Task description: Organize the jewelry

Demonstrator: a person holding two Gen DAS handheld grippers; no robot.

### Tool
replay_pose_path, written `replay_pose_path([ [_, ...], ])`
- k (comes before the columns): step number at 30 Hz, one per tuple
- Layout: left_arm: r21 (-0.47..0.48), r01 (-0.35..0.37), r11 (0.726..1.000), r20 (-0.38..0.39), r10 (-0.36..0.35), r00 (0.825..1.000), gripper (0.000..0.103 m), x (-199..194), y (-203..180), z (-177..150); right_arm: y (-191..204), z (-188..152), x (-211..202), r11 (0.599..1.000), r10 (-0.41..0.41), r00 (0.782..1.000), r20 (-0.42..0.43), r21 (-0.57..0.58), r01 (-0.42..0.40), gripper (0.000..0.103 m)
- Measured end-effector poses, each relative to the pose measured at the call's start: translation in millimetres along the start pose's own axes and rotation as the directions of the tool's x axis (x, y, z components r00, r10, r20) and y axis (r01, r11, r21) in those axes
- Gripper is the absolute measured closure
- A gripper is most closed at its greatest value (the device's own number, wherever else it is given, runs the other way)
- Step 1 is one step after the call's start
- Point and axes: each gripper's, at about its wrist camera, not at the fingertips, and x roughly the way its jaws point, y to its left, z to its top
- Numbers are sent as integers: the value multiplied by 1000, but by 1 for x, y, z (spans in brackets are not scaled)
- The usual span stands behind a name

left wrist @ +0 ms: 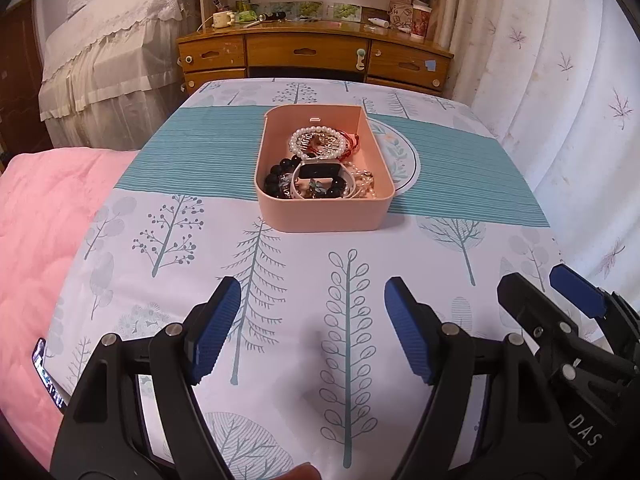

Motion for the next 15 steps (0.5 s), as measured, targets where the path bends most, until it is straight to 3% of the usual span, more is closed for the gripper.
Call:
replay_pose_path([
  [15,-4,-4,1000,-13,4,1000,31,5,0,-3,1,0,4,1000,1,1000,-6,2,-1,29],
])
